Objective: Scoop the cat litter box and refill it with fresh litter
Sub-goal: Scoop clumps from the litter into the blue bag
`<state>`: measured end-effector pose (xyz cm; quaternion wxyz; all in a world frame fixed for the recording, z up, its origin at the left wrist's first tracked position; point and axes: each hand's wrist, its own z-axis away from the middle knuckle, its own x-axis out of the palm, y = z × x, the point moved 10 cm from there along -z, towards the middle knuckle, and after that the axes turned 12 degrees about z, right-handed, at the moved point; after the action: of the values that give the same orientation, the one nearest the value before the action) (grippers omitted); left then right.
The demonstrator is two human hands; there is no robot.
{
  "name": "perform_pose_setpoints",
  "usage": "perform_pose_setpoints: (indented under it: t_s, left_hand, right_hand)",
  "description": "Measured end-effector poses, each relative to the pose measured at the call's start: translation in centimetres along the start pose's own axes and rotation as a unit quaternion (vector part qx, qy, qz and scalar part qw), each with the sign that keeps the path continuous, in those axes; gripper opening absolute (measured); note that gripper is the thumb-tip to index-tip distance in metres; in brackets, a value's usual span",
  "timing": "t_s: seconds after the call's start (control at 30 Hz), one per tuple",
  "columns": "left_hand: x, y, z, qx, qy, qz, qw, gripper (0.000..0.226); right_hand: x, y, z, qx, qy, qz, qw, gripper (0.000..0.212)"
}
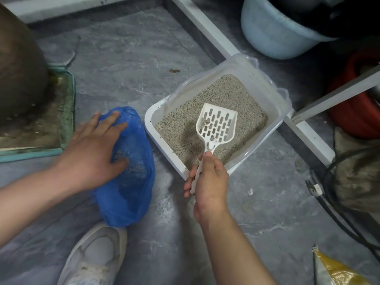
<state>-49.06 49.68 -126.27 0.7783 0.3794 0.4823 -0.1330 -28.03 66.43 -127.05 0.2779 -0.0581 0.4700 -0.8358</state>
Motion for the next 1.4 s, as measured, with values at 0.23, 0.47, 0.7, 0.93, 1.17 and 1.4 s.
perform_pose_setpoints:
  t_s: [0.23,0.47,0.7,0.93,1.17,1.4]
  left_hand:
    - [-0.3,0.1,0.1,-0.009,0.002,0.026,1.0,0.093]
    - [0.2,0.1,0.2,-0.002,-0.016,0.052,0.999,0.086]
    - [0.0,-0.4,0.4,-0.006,-0.01,0.085,0.996,0.085]
    - [-0.2,-0.3,0.7,-0.013,-0.005,0.098,0.995,0.089]
    - [-0.4,-0.4,1.0,-0.011,0.009,0.096,0.995,0.087]
    - [-0.4,-0.4,1.1,-0.021,0.005,0.101,0.995,0.086]
  right_hand:
    - [-0.3,0.1,0.6,0.01,-0.01,0.0,1.0,0.032]
    - [2.8,1.4,4.6,-0.054,-0.114,0.107,0.986,0.016]
    - [5.7,4.3,6.1,-0.202,-0.167,0.399,0.879,0.007]
    - [7.8,4.0,5.8,-0.255,-0.147,0.535,0.792,0.01]
    - [8.4,4.0,5.4,-0.252,-0.116,0.635,0.721,0.026]
    - [8.3,3.9,5.5,-0.236,-0.1,0.64,0.724,0.026]
